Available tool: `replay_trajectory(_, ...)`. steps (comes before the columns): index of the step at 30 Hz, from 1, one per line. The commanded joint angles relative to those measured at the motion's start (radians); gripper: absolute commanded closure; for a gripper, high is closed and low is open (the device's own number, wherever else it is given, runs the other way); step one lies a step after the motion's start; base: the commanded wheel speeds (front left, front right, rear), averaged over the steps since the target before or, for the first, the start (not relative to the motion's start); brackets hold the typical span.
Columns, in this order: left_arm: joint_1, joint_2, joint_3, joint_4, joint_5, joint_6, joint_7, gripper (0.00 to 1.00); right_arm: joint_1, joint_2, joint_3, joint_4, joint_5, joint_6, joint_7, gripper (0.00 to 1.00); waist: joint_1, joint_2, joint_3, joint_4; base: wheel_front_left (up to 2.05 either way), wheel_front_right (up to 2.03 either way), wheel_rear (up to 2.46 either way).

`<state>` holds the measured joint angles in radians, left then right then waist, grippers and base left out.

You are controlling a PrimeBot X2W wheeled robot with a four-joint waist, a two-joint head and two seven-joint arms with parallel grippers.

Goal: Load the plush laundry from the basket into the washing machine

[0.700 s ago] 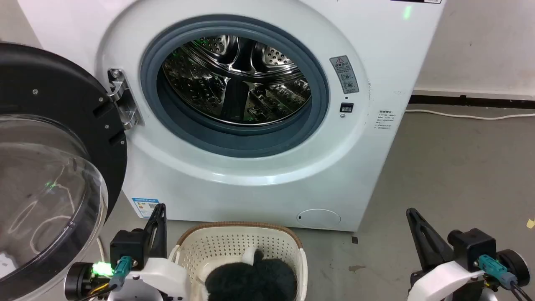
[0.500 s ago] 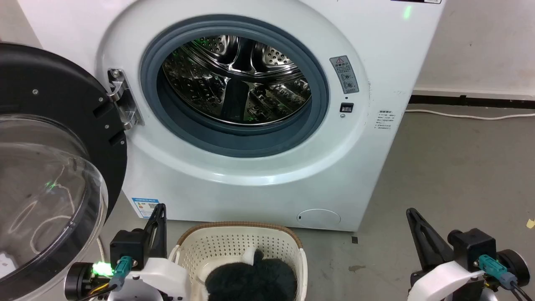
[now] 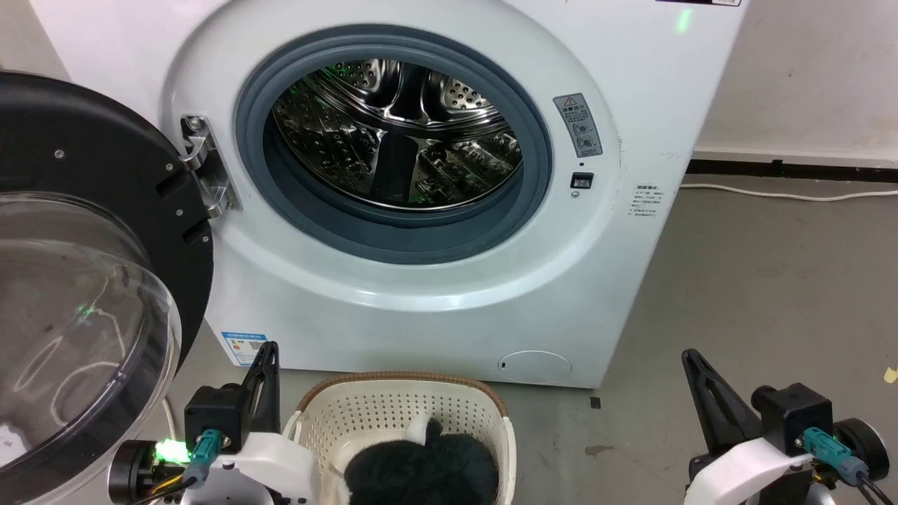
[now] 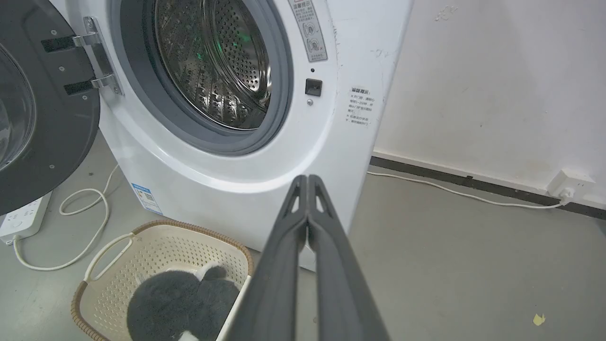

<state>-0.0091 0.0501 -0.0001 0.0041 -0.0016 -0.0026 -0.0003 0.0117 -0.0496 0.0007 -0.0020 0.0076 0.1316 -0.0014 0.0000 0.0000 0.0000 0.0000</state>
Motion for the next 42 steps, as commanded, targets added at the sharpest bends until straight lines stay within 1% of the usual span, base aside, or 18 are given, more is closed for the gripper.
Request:
replay_trajectory(1,0.009,0.0,0.0,-0.004,0.002,0.003,0.0,1.0,-0.012,-0.001,-0.001,0.002,-0.008,-0.001,0.001,1.0,0.0,0.0,0.0,0.0,0.0,0.0,0.0)
replay_trajectory(12,0.009,0.0,0.0,-0.004,0.002,0.003,0.0,1.0,-0.012,-0.001,-0.001,0.002,-0.008,-0.001,0.001,1.0,0.0,0.0,0.0,0.0,0.0,0.0,0.0)
replay_trajectory(13,0.0,0.0,-0.001,0.0,0.0,0.0,0.0,0.0,0.0,0.0,0.0,0.0,0.001,0.0,-0.001,0.0,0.0,0.0,0.0,0.0,0.0,0.0,0.0)
replay_trajectory(31,-0.001,0.0,-0.048,0.017,-0.025,0.015,-0.031,0.0,0.001,0.0,-0.016,0.009,0.031,0.0,-0.031,0.0,0.0,0.0,0.013,-0.008,0.0,0.0,0.0)
replay_trajectory(42,-0.032,0.0,-0.096,0.08,-0.05,0.023,-0.054,0.0,-0.018,0.0,-0.019,0.016,0.052,0.0,-0.054,0.0,0.0,0.0,0.075,-0.03,0.0,0.0,0.0)
